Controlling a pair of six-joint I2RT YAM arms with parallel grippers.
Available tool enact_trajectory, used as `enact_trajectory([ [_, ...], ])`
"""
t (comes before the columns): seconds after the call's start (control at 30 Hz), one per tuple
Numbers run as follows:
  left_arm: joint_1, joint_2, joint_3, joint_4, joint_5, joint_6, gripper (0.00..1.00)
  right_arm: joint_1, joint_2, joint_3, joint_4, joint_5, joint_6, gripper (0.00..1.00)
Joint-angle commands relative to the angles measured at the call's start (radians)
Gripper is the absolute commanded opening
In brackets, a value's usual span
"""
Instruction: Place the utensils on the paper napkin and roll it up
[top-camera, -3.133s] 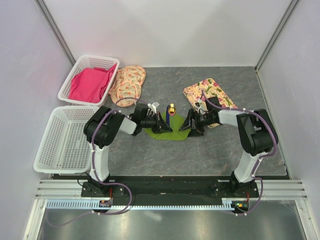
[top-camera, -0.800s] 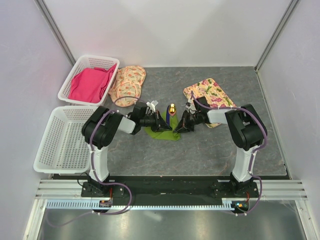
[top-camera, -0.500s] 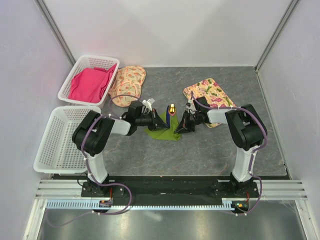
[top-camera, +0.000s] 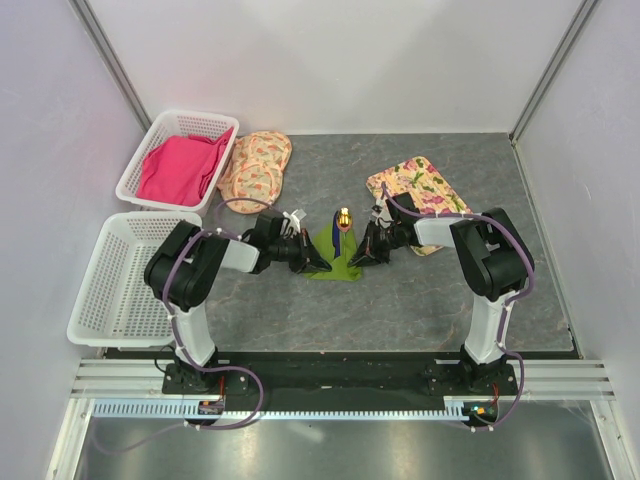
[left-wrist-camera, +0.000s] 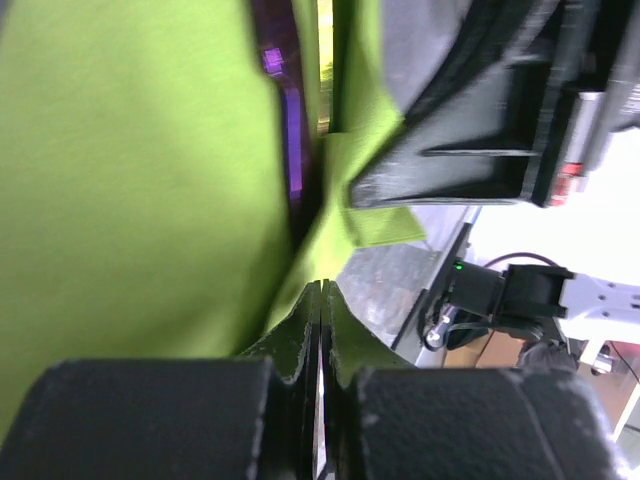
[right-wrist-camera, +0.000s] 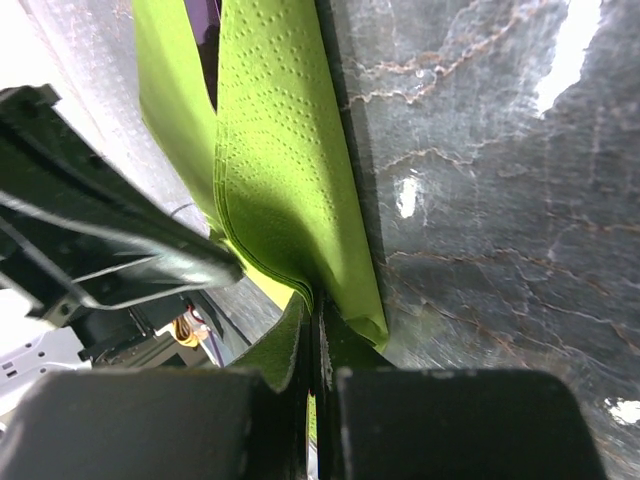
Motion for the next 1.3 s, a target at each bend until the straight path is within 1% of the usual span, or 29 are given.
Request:
enact_trajectory([
  [0.0, 0.002, 0.029, 0.036, -0.044, -0.040, 0.059, 0.02, 0.003, 0.001, 0.027, 0.030, -0.018, 0.042, 0.00],
  [0.1, 0.001, 0.043, 0.043, -0.064, -0.052, 0.059, 0.02, 0.004, -0.002, 0.018, 0.073, -0.045, 0.099, 0.00],
  [0.37, 0.001, 0.061, 0.059, -0.092, -0.064, 0.067, 0.02, 0.024, -0.003, 0.029, 0.126, -0.071, 0.189, 0.00],
  [0.4, 0.001, 0.061, 0.060, -0.093, -0.064, 0.068, 0.02, 0.032, -0.005, 0.027, 0.158, -0.074, 0.215, 0.00],
  [0.63, -0.001, 0.066, 0.065, -0.095, -0.063, 0.070, 0.02, 0.063, 0.023, 0.021, 0.222, -0.080, 0.277, 0.00],
  [0.83, 0.001, 0.071, 0.063, -0.095, -0.058, 0.070, 0.02, 0.080, 0.052, 0.012, 0.325, -0.077, 0.358, 0.00],
  [1.03, -0.001, 0.069, 0.066, -0.095, -0.055, 0.070, 0.02, 0.093, 0.083, 0.012, 0.366, -0.072, 0.374, 0.00],
  [1.17, -0.001, 0.058, 0.065, -0.095, -0.051, 0.071, 0.02, 0.092, 0.098, 0.004, 0.356, -0.068, 0.368, 0.00],
  [1.27, 0.001, 0.033, 0.059, -0.095, -0.045, 0.074, 0.02, 0.089, 0.096, 0.000, 0.321, -0.060, 0.338, 0.04],
])
